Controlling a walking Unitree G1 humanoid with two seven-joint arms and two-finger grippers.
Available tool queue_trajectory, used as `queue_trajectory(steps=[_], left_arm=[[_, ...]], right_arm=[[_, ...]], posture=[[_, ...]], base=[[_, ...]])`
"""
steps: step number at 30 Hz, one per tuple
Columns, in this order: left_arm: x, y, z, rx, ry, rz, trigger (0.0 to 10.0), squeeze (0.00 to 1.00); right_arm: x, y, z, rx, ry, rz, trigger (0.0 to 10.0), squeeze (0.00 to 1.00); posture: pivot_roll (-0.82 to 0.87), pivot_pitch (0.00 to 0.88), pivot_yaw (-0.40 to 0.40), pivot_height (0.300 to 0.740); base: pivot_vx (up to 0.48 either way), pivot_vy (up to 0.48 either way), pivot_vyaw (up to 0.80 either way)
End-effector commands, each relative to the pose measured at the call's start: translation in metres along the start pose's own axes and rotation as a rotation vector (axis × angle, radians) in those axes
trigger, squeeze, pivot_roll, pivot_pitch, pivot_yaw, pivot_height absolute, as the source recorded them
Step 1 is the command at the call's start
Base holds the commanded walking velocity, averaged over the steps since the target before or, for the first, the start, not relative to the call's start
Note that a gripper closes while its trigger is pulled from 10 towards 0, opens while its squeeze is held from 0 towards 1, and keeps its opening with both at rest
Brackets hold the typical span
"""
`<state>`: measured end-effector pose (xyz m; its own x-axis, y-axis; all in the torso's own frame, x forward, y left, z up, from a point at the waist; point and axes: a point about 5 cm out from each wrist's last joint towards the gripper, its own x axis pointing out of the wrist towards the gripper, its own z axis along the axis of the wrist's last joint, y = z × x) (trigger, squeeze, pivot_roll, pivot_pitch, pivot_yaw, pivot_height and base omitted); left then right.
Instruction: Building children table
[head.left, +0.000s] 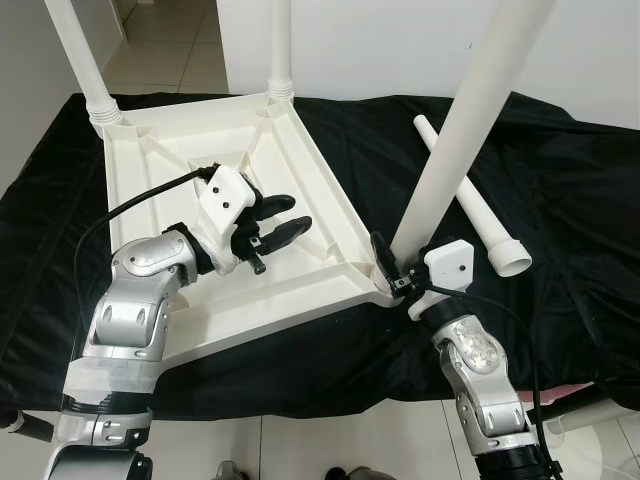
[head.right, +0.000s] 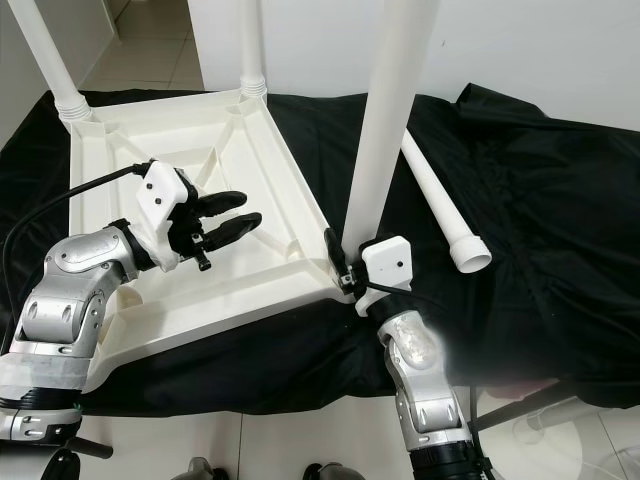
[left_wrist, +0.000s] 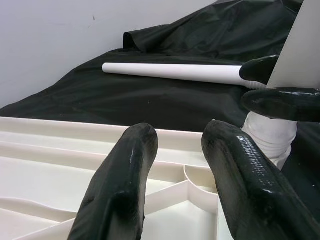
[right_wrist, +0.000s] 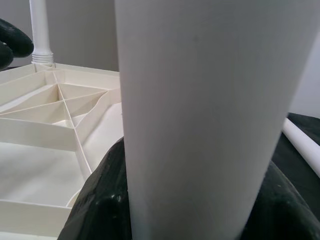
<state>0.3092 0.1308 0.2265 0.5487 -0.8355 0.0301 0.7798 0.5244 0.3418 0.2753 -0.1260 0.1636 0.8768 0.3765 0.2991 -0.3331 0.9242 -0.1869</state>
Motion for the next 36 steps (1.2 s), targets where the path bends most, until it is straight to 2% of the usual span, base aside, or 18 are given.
queue_trajectory(steps=[1,8,11,12,15,23,27,28,32,33,34,35,36], left_arm=[[0.000,0.006,-0.003,0.004,0.011,0.111,10.0,0.00],[0.000,0.006,-0.003,0.006,0.013,0.112,10.0,0.00],[0.000,0.006,-0.003,0.008,0.014,0.109,10.0,0.00],[0.000,0.006,-0.003,0.008,0.014,0.109,10.0,0.00],[0.000,0.006,-0.002,0.009,0.012,0.106,10.0,0.00],[0.001,0.005,-0.002,0.008,0.012,0.101,10.0,0.00],[0.000,0.005,-0.002,0.010,0.012,0.103,10.0,0.00],[0.001,0.004,-0.002,0.017,0.015,0.100,10.0,0.00],[0.002,0.004,-0.002,0.008,0.013,0.085,10.0,0.00],[0.003,0.003,-0.001,-0.028,0.000,0.060,10.0,0.22],[0.003,0.003,-0.001,-0.028,0.000,0.060,10.0,0.22],[0.004,0.001,0.000,-0.078,-0.012,0.028,10.0,0.89],[0.004,0.001,0.000,-0.078,-0.012,0.028,10.0,0.89]], right_arm=[[-0.012,0.011,-0.029,0.055,0.151,0.047,10.0,0.00],[-0.013,0.009,-0.034,0.082,0.170,0.031,10.0,0.00],[-0.011,0.005,-0.043,0.150,0.237,0.011,10.0,0.00],[-0.011,0.005,-0.043,0.150,0.237,0.011,10.0,0.00],[-0.008,0.001,-0.054,0.135,0.342,0.012,10.0,0.00],[-0.004,0.001,-0.052,0.200,0.362,0.021,10.0,0.00],[-0.003,0.002,-0.047,0.168,0.312,0.034,10.0,0.00],[-0.002,0.003,-0.041,0.158,0.271,0.044,10.0,0.00],[0.001,0.002,-0.029,0.164,0.209,0.075,10.0,0.00],[0.004,0.000,-0.018,0.194,0.192,0.136,10.0,0.00],[0.004,0.000,-0.018,0.194,0.192,0.136,10.0,0.00],[0.006,-0.001,-0.008,0.190,0.176,0.200,10.0,0.00],[0.006,-0.001,-0.008,0.190,0.176,0.200,10.0,0.00]], posture=[[-0.04,0.100,-0.031,0.740],[-0.04,0.098,-0.031,0.740],[-0.04,0.095,-0.028,0.740],[-0.04,0.095,-0.028,0.740],[-0.04,0.095,-0.026,0.740],[-0.04,0.095,-0.028,0.740],[-0.04,0.097,-0.026,0.740],[-0.04,0.099,-0.025,0.740],[-0.04,0.105,-0.021,0.740],[-0.04,0.108,-0.021,0.740],[-0.04,0.108,-0.021,0.740],[-0.04,0.109,-0.019,0.740],[-0.04,0.109,-0.019,0.740]], base=[[0.000,0.000,0.00],[0.000,0.000,0.00],[0.000,0.000,0.00],[0.000,0.000,0.00],[0.000,0.000,0.00],[0.000,0.000,0.00],[0.000,0.000,0.00],[0.000,0.000,0.00],[0.000,0.000,0.00],[0.000,0.000,0.00],[0.000,0.000,0.00],[0.000,0.000,0.00],[0.000,0.000,0.00]])
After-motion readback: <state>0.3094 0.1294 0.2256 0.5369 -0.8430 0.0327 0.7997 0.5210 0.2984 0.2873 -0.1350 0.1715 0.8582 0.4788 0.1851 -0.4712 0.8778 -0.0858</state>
